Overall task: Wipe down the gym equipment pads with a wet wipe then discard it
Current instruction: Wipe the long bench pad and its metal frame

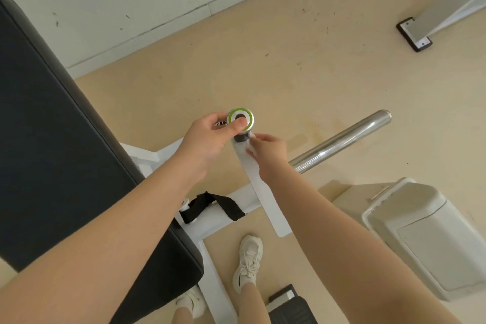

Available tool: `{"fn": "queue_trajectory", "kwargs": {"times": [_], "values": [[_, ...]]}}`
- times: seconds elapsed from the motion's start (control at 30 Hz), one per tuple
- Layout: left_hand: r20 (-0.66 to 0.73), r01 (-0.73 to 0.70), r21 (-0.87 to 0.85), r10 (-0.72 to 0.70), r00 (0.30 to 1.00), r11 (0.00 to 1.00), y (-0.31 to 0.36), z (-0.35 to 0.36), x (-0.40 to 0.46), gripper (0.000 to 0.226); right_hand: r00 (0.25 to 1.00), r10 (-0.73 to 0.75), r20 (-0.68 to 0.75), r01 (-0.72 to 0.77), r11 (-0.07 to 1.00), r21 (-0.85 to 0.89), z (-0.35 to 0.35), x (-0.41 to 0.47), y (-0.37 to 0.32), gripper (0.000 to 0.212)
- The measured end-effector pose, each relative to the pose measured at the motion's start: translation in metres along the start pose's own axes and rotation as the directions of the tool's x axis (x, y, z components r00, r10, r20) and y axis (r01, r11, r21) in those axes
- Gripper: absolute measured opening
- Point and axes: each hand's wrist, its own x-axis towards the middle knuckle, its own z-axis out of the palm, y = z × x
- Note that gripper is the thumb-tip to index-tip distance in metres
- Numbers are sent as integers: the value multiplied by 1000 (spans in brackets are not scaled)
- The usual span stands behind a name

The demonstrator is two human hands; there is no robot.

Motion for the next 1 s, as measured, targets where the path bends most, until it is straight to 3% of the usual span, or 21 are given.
{"fn": "queue_trajectory", "kwargs": {"times": [0.13, 0.23, 0.37, 0.43, 0.53, 0.6, 0.67, 0.73, 0.8, 0.87, 0.93, 0.97, 1.0], "values": [[-23, -18, -5, 17, 1000, 1000, -6, -1, 4, 19, 995, -49, 85, 45, 998, 38, -5, 0, -18, 12], [-17, -22, 9, 22, 1000, 1000, -5, -2, 5, 25, 969, -169, 182, 198, 968, -155, -17, -8, -26, 6], [34, 7, -16, -6, 999, 1000, 2, -5, 7, 37, 830, -395, 393, 521, 801, -295, -22, -7, -59, 18], [48, 19, 2, -19, 999, 1000, 2, -6, 9, 47, 770, -425, 475, 605, 724, -332, -13, 1, -78, 21], [94, 48, -23, -45, 995, 999, -8, -16, 11, 50, 740, -250, 624, 633, 571, -523, 7, 23, -87, 20], [147, 113, -164, -89, 985, 980, -20, -25, 13, 40, 734, -86, 674, 630, 459, -627, 15, 37, -86, 18], [116, 209, -281, -183, 976, 937, -35, -33, 16, 28, 714, -15, 700, 646, 402, -650, 19, 37, -92, 21], [44, 265, -282, -263, 964, 922, -47, -38, 20, 19, 675, 23, 737, 649, 455, -609, 17, 27, -102, 25], [33, 282, -273, -284, 958, 920, -51, -38, 20, 14, 658, 14, 753, 582, 625, -520, 8, 14, -109, 27], [59, 271, -286, -265, 962, 919, -50, -36, 20, 13, 732, -108, 673, 455, 813, -364, -5, 4, -103, 26], [97, 223, -291, -204, 974, 930, -44, -31, 20, 16, 898, -282, 336, 383, 878, -287, -15, 2, -76, 18], [118, 196, -297, -168, 979, 935, -40, -27, 20, 19, 954, -277, 116, 299, 917, -263, -20, 1, -55, 15], [131, 176, -296, -142, 981, 939, -36, -24, 19, 21, 983, -181, -26, 173, 967, -185, -20, -4, -33, 21]]}}
